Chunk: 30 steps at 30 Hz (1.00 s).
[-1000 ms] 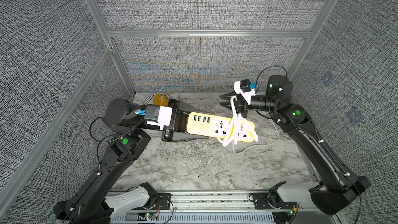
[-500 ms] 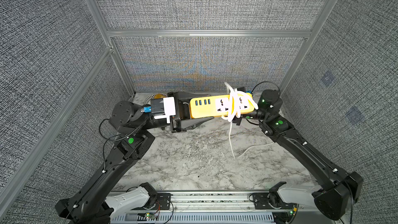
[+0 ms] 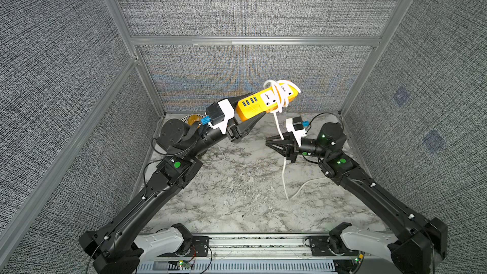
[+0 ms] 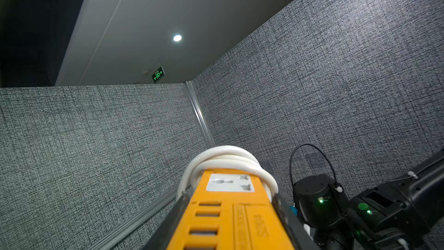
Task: Wrap the cord around the power strip
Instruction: Wrap the power cord around the power strip.
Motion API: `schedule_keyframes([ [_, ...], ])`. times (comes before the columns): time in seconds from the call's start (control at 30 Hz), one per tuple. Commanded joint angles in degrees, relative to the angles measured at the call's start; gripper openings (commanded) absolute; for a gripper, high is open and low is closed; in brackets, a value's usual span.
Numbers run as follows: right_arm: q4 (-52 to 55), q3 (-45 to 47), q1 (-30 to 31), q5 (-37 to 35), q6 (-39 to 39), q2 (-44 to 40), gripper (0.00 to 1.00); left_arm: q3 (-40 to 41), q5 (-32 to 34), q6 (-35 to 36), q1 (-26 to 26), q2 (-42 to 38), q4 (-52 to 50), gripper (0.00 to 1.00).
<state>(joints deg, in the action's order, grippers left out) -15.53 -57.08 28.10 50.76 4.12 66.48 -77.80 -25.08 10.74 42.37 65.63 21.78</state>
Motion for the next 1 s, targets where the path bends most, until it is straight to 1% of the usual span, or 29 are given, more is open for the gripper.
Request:
schedule_keyframes([
  [0.0, -0.8, 1.0, -0.1, -0.7, 0.4, -0.9, 0.2, 0.3, 7.3, 4.3, -0.1, 0.8, 4.9, 0.0],
  [0.23, 3.4, 2.9, -0.2, -1.0, -0.1, -2.7, 0.23, 0.7, 8.6, 5.7, -0.6, 1.9, 4.8, 0.0],
  [0.43, 4.9, 3.3, -0.1, 1.0, 0.8, -2.4, 0.26, 0.4, 8.4, 6.2, -0.7, 2.5, 4.8, 0.0],
  [0.5, 4.8, 3.6, 0.0, 1.1, 0.9, -2.5, 0.24, 0.5, 8.5, 6.7, -0.8, 2.6, 4.5, 0.0],
  [0.57, 4.8, 3.7, 0.1, 1.2, 1.1, -2.5, 0.19, 0.6, 8.9, 7.3, -0.9, 2.6, 4.4, 0.0],
  [0.8, 7.9, 4.2, 0.3, 1.7, 0.0, -2.6, 0.19, 0.3, 9.1, 9.0, -2.3, 3.4, 4.3, 0.0],
  [0.97, 10.6, 3.9, 0.6, 1.7, -1.6, -2.5, 0.16, -0.7, 8.4, 9.6, -3.0, 4.5, 4.1, 0.0],
])
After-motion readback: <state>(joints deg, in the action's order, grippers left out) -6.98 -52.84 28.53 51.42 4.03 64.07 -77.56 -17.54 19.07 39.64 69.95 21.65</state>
